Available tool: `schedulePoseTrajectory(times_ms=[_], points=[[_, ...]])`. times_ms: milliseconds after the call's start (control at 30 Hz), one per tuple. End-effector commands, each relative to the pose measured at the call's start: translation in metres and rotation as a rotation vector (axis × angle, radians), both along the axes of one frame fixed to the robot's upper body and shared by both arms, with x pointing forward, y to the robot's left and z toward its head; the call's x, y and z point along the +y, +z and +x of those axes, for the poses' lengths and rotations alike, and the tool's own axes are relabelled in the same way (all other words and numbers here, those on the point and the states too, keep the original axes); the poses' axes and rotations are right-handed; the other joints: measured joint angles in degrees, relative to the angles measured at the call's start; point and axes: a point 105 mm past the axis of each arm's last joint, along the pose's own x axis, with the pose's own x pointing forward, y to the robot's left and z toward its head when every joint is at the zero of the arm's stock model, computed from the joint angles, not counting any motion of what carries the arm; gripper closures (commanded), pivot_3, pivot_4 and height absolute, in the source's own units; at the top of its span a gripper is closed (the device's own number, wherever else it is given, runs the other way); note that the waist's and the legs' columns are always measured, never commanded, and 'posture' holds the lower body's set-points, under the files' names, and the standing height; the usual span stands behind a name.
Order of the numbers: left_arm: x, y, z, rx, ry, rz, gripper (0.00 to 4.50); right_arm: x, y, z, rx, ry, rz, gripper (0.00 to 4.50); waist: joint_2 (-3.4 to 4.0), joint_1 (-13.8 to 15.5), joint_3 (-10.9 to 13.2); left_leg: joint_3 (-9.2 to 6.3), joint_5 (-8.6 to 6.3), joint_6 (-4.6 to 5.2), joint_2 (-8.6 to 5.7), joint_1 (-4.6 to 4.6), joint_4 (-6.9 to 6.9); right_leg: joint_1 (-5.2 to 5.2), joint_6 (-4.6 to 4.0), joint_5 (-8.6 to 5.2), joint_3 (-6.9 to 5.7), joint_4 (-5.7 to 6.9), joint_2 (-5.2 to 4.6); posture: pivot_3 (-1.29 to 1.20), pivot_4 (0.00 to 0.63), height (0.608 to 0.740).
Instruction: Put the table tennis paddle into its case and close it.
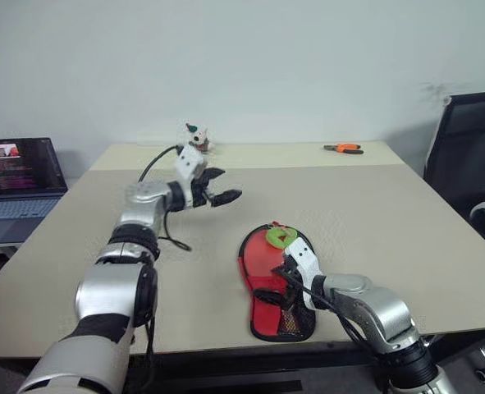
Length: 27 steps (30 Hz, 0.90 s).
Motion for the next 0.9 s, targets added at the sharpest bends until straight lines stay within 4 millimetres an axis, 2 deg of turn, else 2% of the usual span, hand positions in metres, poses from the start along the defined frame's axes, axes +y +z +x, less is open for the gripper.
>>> schedulePoseTrajectory(times_ms=[33,133,267,500,633,900], points=[[-0.004,0.008,-0.018,-0.023,-0.104,-0.002,0.03,-0.007,0.049,-0.018,-0.104,0.102,0.078,0.0,0.01,0.54,0.22,-0.13,0.0,0.0,0.0,-0.12,0.04,-0.08,-0.01,0.0,-0.03,-0.01,-0.01,0.0,0.15,0.74],[-0.011,-0.006,-0.028,0.003,-0.132,0.031,0.03,-0.021,0.057,-0.025,-0.13,0.129,0.046,0.0,-0.01,1.15,0.24,-0.52,0.0,0.0,-0.03,-0.44,0.18,-0.19,-0.01,0.01,-0.09,-0.08,-0.04,0.0,0.15,0.74],[-0.031,-0.029,-0.047,0.048,-0.222,0.073,0.03,-0.041,0.062,-0.027,-0.148,0.132,0.002,0.0,0.03,1.24,0.27,-0.64,0.0,0.02,-0.09,-0.45,0.29,-0.09,-0.02,0.0,-0.11,-0.07,-0.05,0.0,0.15,0.74],[-0.047,-0.057,-0.065,0.096,-0.284,0.115,0.03,-0.064,0.055,-0.019,-0.141,0.032,-0.038,0.0,0.07,0.85,0.3,-0.68,0.0,0.04,-0.02,-0.37,0.55,0.04,-0.03,-0.01,-0.1,0.08,0.07,0.0,0.15,0.74],[-0.056,-0.068,-0.059,0.119,-0.273,0.108,0.03,-0.068,0.055,-0.013,-0.155,0.0,-0.052,0.0,0.08,1.05,0.3,-0.68,0.0,0.05,-0.04,-0.4,0.65,0.08,-0.03,0.0,-0.14,0.1,0.07,0.0,0.15,0.74],[-0.077,-0.088,-0.032,0.128,-0.193,0.105,0.03,-0.067,0.059,0.004,-0.209,-0.032,-0.072,0.0,0.07,1.1,0.31,-0.6,-0.03,0.08,-0.12,-0.43,0.76,0.13,-0.01,0.0,-0.31,0.08,0.06,0.0,0.15,0.74]])
